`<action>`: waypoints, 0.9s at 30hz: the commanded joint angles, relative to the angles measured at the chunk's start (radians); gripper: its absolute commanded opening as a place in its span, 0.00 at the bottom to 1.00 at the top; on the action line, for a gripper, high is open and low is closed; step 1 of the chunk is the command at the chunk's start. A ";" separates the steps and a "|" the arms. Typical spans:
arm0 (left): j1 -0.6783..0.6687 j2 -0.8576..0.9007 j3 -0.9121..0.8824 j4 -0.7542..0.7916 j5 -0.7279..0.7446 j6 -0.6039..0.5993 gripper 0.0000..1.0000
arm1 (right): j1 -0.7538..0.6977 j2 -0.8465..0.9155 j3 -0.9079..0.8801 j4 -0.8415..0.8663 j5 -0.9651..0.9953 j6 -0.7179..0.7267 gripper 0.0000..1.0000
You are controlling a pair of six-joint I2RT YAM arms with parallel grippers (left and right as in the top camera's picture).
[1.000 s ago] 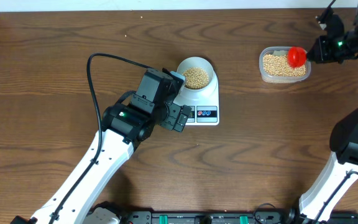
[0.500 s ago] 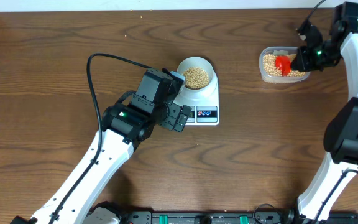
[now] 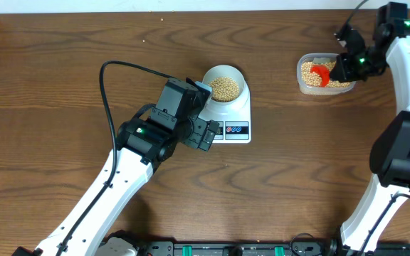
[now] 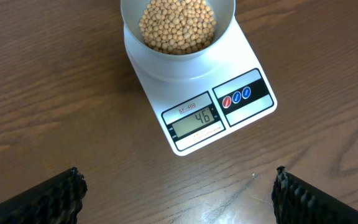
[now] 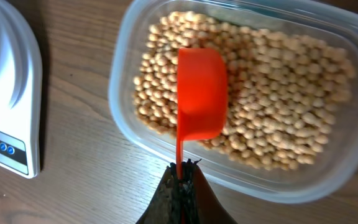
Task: Scoop item into bowl and weigh 50g on scale
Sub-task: 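Lower the scoop into the tub and drag it through the soybeans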
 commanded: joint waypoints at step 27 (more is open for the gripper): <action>0.003 0.008 0.000 -0.002 -0.013 -0.002 0.98 | -0.127 -0.037 0.017 0.003 -0.318 -0.041 0.01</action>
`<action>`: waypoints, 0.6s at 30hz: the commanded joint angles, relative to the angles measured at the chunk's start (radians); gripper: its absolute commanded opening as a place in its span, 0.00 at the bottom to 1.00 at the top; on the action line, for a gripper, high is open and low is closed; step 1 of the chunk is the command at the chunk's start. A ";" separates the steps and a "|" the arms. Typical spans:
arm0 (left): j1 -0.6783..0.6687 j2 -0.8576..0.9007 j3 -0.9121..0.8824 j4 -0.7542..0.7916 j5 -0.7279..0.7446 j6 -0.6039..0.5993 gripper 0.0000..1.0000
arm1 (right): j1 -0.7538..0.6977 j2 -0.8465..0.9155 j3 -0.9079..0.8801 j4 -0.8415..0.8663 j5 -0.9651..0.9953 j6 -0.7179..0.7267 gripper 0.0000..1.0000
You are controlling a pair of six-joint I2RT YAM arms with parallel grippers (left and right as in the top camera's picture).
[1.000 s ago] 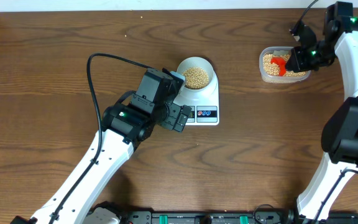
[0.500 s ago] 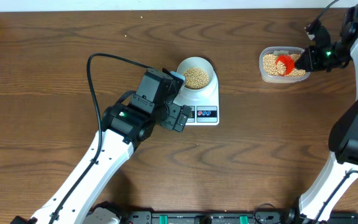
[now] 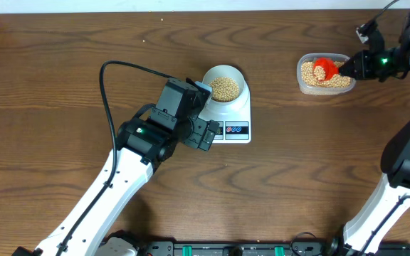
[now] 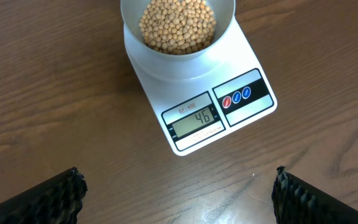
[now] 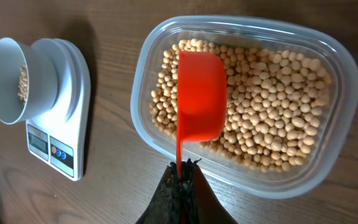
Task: Scoop item into bowl and weigh 50g on scale
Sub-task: 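Lower the scoop into the tub and drag it through the soybeans, then lift the filled scoop and carry it left over the grey bowl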
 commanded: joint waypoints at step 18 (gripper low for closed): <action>0.003 0.008 0.000 -0.001 -0.013 -0.002 0.98 | -0.022 -0.049 0.016 -0.059 -0.373 -0.010 0.01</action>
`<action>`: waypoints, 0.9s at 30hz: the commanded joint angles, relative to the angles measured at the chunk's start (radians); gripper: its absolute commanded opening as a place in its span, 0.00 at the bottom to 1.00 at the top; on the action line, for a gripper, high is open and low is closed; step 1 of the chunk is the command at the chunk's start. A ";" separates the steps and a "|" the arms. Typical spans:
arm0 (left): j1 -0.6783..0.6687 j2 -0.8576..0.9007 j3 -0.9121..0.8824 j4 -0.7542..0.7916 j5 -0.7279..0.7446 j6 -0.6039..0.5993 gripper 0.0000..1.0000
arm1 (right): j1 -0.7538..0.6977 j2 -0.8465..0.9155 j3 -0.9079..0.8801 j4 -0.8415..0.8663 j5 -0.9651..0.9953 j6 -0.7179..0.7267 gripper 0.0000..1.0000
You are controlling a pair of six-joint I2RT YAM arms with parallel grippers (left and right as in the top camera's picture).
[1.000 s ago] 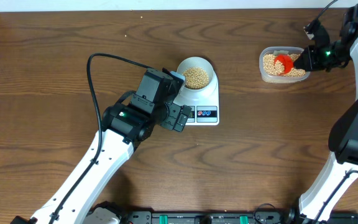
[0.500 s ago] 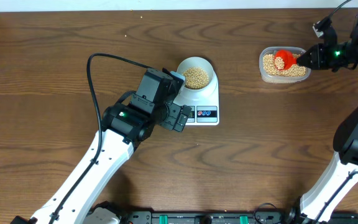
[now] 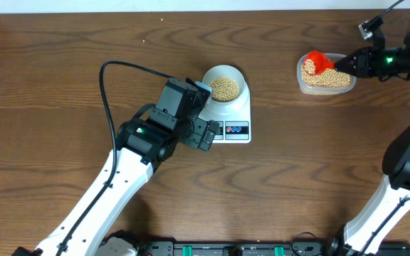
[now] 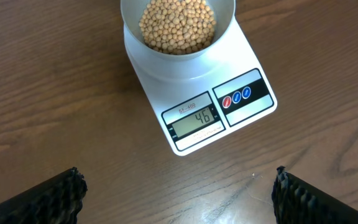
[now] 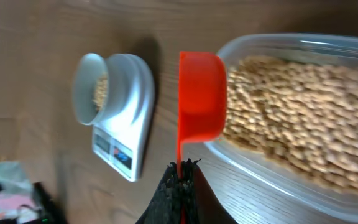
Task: Scoop item into bowl and weigh 50g on scale
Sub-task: 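Lift the filled scoop and carry it left over the grey bowl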
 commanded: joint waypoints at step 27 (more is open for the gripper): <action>0.003 0.008 0.000 -0.002 -0.013 -0.002 0.98 | 0.195 -0.035 0.014 -0.006 -0.312 -0.011 0.01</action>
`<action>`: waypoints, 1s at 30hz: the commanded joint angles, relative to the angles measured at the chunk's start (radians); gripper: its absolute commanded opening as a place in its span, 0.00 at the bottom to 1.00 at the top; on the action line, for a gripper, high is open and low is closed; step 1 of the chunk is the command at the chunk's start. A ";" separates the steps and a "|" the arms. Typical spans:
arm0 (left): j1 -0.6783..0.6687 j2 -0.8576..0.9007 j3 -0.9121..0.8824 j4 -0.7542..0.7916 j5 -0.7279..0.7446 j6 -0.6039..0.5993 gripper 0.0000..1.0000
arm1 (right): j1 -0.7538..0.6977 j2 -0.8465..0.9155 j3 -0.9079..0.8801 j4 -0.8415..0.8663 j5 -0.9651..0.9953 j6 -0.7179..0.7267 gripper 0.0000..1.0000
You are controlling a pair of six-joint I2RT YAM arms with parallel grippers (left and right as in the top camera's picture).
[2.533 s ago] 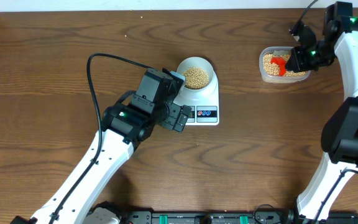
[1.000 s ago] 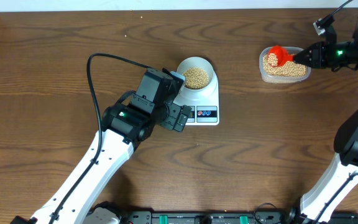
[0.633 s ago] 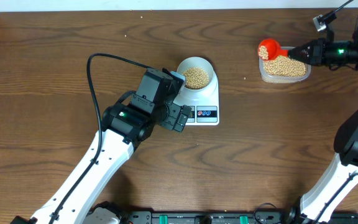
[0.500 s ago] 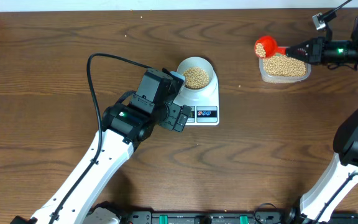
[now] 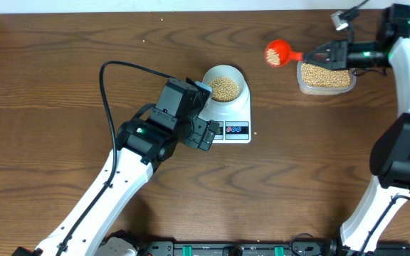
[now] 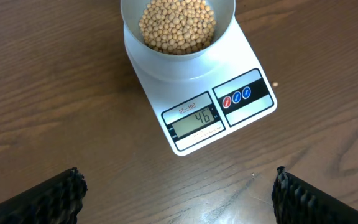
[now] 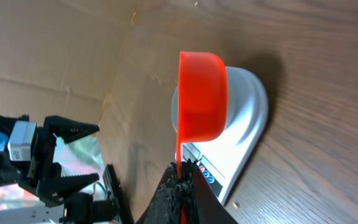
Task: Scoop item into bowl and weigh 50g on scale
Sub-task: 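Lift the filled scoop and carry it left over the grey bowl, then tilt the scoop with the right gripper to pour soybeans into the bowl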
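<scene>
A white scale (image 5: 230,117) carries a white bowl (image 5: 224,87) of tan beans, and its display (image 6: 194,118) reads 46. My right gripper (image 7: 182,182) is shut on the handle of a red scoop (image 5: 276,52). The scoop hangs over bare table between the bowl and the clear bean container (image 5: 326,77). The right wrist view shows only the scoop's (image 7: 201,93) outer side, so its contents are hidden. My left gripper (image 6: 179,199) stands open over the table just in front of the scale, nothing between its fingers (image 6: 42,199).
One loose bean (image 6: 276,84) lies on the wood beside the scale's right edge. A black cable (image 5: 112,78) loops over the table left of the scale. The left arm (image 5: 141,142) fills the space in front of the scale.
The right gripper has carried the scoop left, from the container's left end to open table between container and bowl. A loose bean now lies right of the scale. The display still reads 46.
The scoop first lay down in the container's beans, held by my right gripper. Then it was above the beans, then at the container's left rim, and now it is clear of the container toward the bowl. The left arm has stayed put.
</scene>
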 commanded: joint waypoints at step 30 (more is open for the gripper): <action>0.003 0.008 0.000 -0.002 -0.013 -0.002 0.98 | 0.367 -0.034 0.014 0.075 0.421 -0.071 0.01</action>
